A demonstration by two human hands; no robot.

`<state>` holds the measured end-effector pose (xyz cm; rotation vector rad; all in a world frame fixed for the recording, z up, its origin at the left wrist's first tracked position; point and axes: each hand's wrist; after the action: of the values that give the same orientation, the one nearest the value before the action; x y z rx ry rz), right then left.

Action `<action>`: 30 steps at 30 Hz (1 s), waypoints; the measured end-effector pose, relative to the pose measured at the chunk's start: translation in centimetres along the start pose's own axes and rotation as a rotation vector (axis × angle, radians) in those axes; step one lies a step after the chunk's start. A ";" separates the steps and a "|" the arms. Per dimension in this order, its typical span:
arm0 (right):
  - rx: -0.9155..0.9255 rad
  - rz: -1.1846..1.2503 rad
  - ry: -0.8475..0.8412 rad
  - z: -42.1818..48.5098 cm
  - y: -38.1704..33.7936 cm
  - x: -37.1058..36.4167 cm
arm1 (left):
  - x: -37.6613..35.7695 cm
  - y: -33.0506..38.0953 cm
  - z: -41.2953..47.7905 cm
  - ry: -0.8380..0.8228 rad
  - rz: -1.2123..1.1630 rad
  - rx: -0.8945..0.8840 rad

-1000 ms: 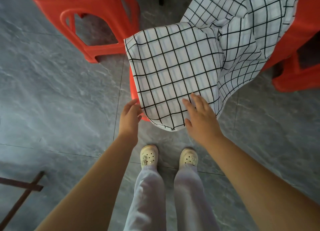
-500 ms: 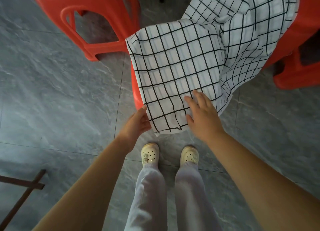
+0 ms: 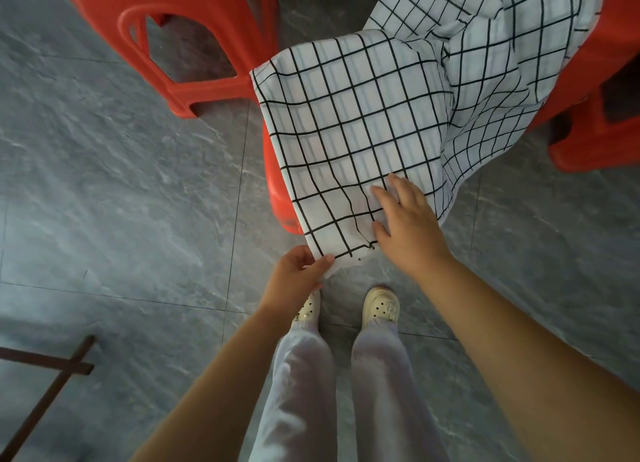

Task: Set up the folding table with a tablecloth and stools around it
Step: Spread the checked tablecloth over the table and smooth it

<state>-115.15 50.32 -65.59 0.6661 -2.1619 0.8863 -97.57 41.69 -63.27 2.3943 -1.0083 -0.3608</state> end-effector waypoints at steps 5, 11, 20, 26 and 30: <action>0.016 -0.020 0.012 0.0 0.3 -0.2 | 0.5 -0.2 0.2 0.005 -0.044 0.038; 0.038 -0.029 0.041 -0.2 0.4 -0.3 | 1.2 0.0 -1.2 -0.048 -0.069 0.016; 0.068 0.109 0.195 -1.5 0.7 -0.2 | 0.5 0.1 -2.1 0.026 -0.098 -0.011; -0.200 0.627 0.368 -6.0 0.2 -1.0 | 0.3 0.6 -2.6 0.036 -0.150 -0.020; -0.840 1.456 0.321 -6.4 0.6 -1.3 | 0.2 1.1 -3.3 0.027 -0.184 -0.029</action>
<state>-112.12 55.75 -63.46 -1.5045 -2.1807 0.4846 -96.70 42.11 -59.97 2.4651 -0.7672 -0.4042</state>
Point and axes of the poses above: each hand's wrist, its own z-axis towards the middle knuckle, its own x-axis out of the back of the hand, y = z × x, and after that the axes turned 7 degrees about -y, right-handed
